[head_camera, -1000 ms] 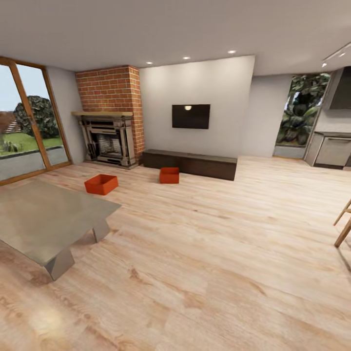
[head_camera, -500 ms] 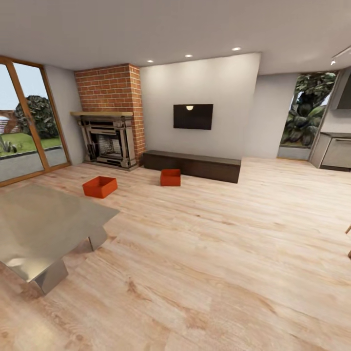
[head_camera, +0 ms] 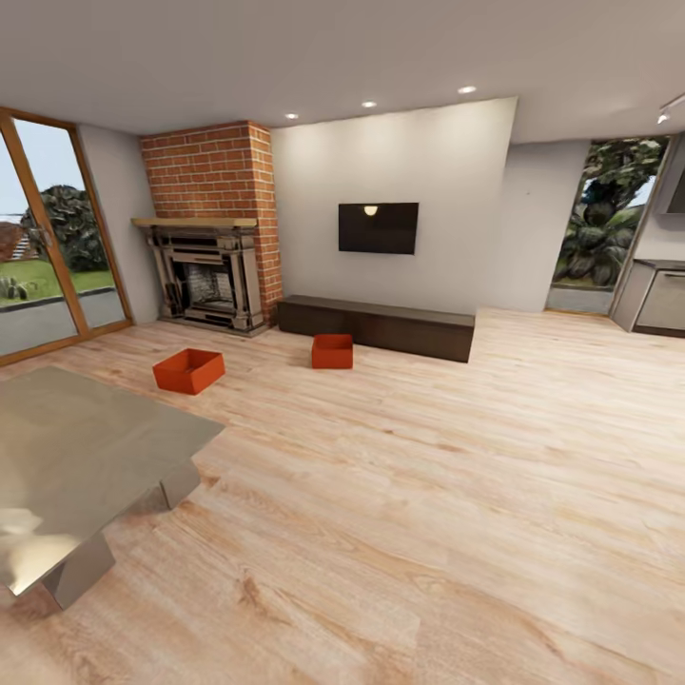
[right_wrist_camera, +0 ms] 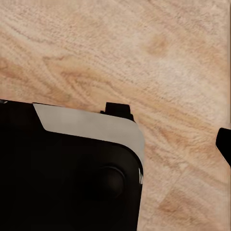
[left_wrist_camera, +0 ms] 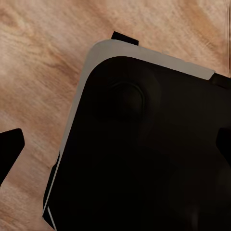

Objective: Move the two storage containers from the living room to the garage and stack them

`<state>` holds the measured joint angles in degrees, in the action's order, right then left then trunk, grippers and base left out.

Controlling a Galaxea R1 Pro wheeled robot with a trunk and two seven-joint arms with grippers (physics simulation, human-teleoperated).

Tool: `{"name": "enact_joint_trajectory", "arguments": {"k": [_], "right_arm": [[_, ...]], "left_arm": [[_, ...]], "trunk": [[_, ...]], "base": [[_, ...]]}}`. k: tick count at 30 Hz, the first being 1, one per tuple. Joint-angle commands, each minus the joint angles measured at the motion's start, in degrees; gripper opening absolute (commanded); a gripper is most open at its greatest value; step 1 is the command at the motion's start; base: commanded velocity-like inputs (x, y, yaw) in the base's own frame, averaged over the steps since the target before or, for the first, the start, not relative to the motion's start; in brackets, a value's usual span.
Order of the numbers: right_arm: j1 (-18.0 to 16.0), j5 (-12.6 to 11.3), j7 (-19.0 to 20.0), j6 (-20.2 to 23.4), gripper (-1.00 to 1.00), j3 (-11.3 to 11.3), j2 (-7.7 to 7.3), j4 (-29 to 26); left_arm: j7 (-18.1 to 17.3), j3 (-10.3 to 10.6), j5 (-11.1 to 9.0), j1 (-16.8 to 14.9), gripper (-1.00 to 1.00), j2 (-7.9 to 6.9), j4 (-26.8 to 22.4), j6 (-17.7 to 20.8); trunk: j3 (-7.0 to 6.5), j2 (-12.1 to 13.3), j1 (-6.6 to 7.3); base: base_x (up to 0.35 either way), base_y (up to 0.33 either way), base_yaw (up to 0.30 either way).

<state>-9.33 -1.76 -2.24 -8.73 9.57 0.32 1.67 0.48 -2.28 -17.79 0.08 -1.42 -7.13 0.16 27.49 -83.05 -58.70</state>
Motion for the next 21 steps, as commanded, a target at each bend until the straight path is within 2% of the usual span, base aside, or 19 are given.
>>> {"name": "enact_joint_trajectory", "arguments": {"k": [1,13,21], "right_arm": [[-0.07,-0.18,-0.22,-0.31,1.0,0.45,0.03,0.18],[-0.07,-0.18,-0.22,-0.32,1.0,0.45,0.11,0.18],[-0.07,-0.18,-0.22,-0.32,1.0,0.45,0.04,0.18]], "left_arm": [[0.05,-0.21,-0.14,0.01,1.0,0.01,-0.08,0.02],[0.05,-0.26,-0.14,0.01,1.0,0.01,-0.08,0.23],[0.05,-0.27,-0.14,0.01,1.0,0.01,-0.08,0.51]], "trunk": [[0.05,-0.02,-0.03],[0.05,-0.02,-0.03],[0.05,-0.02,-0.03]], "base": [[0.326,0.0,0.0],[0.326,0.01,0.0],[0.316,0.154,0.0]]}}
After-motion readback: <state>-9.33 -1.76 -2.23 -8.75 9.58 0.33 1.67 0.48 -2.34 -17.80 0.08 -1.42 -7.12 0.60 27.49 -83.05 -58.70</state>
